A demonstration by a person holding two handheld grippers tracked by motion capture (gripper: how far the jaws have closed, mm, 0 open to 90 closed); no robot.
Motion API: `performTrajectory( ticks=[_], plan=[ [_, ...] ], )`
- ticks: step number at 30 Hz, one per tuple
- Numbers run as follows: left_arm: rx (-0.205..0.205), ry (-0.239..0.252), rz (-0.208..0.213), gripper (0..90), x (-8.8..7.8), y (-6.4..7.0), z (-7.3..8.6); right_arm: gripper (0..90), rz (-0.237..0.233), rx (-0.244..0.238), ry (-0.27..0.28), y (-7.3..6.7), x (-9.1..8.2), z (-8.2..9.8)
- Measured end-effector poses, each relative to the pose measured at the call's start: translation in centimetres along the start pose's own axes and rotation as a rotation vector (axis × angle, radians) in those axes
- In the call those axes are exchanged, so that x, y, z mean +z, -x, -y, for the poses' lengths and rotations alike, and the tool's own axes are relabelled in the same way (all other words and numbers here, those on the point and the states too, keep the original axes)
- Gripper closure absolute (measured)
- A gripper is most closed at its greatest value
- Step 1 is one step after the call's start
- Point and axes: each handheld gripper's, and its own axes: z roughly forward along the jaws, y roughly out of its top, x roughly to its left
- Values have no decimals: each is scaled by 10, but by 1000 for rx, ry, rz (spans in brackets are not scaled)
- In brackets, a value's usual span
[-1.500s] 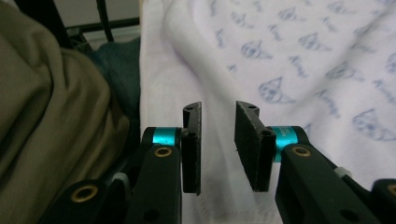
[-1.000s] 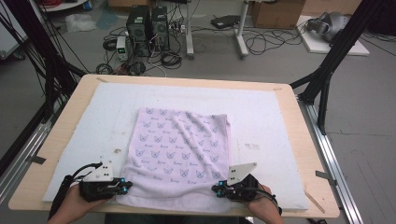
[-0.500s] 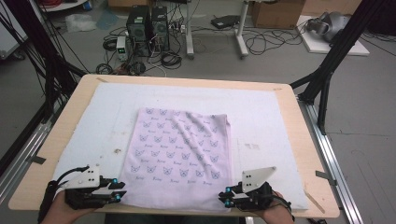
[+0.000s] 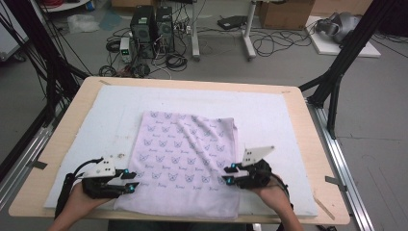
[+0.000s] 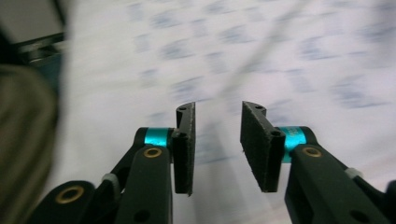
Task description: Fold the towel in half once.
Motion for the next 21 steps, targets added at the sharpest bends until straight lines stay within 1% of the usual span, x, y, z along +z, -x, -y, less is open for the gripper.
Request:
performTrajectory(
  ticks=[1,2,3,5,6,7,8,11,13,15,16,17,18,20,21],
  plan=[
    [-10,9,-5,609,3,-4,-2,636,15,17,7,10,0,-4],
    [-13,14,-11,606,6,-8,-5,625,38,19,9,20,-1,-8],
    [-15,13,-17,604,9,-12,-7,621,60,32,6,30,-1,-13],
    [-22,19,-25,599,14,-19,-11,607,91,56,18,51,0,-21],
    [-24,22,-33,596,16,-22,-12,593,108,66,18,61,1,-24],
    [-24,25,-35,594,18,-25,-14,581,122,75,4,71,2,-29],
    [-29,28,-37,593,19,-27,-16,575,139,78,-1,82,3,-32],
    [-33,40,-39,588,22,-30,-17,533,190,129,-7,110,7,-40],
    [-29,34,-38,584,23,-30,-17,505,207,160,-2,128,10,-44],
    [-25,32,-36,578,24,-29,-16,470,221,180,-17,142,15,-48],
    [-23,29,-36,576,25,-29,-16,468,235,177,-10,147,18,-50],
    [-21,25,-37,572,25,-29,-15,455,233,185,1,151,20,-51],
    [-26,25,-39,565,25,-30,-15,445,221,204,-3,156,22,-52],
    [-30,26,-38,555,25,-31,-14,446,217,207,-5,161,27,-54],
    [-31,25,-37,551,25,-31,-14,468,218,209,2,163,29,-53]
  ],
)
